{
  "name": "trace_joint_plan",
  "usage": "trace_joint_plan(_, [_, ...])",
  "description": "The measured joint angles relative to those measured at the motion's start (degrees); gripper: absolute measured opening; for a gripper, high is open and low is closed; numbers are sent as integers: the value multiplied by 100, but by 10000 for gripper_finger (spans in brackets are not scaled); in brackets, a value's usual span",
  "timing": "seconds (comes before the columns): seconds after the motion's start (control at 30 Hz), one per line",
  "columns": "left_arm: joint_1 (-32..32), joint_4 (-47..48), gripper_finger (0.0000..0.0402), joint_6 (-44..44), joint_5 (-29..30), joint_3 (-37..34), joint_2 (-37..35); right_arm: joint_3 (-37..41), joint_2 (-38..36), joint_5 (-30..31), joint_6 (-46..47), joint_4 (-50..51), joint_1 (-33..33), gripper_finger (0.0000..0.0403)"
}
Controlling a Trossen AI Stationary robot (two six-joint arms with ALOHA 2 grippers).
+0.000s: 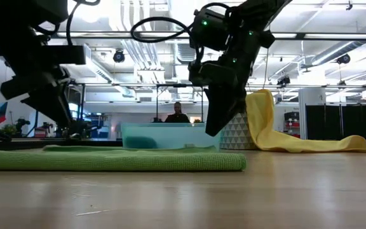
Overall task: Fold microfiber towels
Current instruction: Fold the green microfiber towel
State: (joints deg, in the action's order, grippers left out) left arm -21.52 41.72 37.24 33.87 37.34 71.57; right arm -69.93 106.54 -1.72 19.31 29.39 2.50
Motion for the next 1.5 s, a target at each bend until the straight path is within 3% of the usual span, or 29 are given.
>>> trace_joint_plan(0.17, [125,177,204,4,54,9,-420,0,-282,29,6,7,7,166])
trace_joint_plan(0.37, [132,-14,197,-57,-510,-251,-706,0,-711,16,19,-263,-104,187])
trace_joint_plan(0.43, [132,-107,174,-25,-667,-407,-700,0,-730,-131,13,-596,-170,181])
trace_joint_plan(0.53, [136,-474,109,-44,-1001,-647,-700,-4,-598,-723,51,-1193,-227,153])
trace_joint_plan(0.6, [136,-799,47,-144,-1256,-773,-702,-7,-404,-1136,140,-1488,-276,117])
trace_joint_plan(0.67, [142,-1141,14,-169,-1443,-889,-702,1,-240,-1210,169,-1636,-367,67])
trace_joint_plan(0.73, [142,-1319,11,-156,-1455,-980,-693,2,-137,-1188,169,-1779,-455,25])
trace_joint_plan(0.83, [202,-1386,2,-161,-1432,-990,-627,-2,36,-1191,236,-1803,-549,13])
trace_joint_plan(1.17, [471,-1812,0,-208,-1744,-994,-297,13,699,-1371,475,-1753,-784,9])
trace_joint_plan(1.5, [699,-1843,0,0,-1515,-1016,185,15,1048,-1542,477,-1800,-978,9])
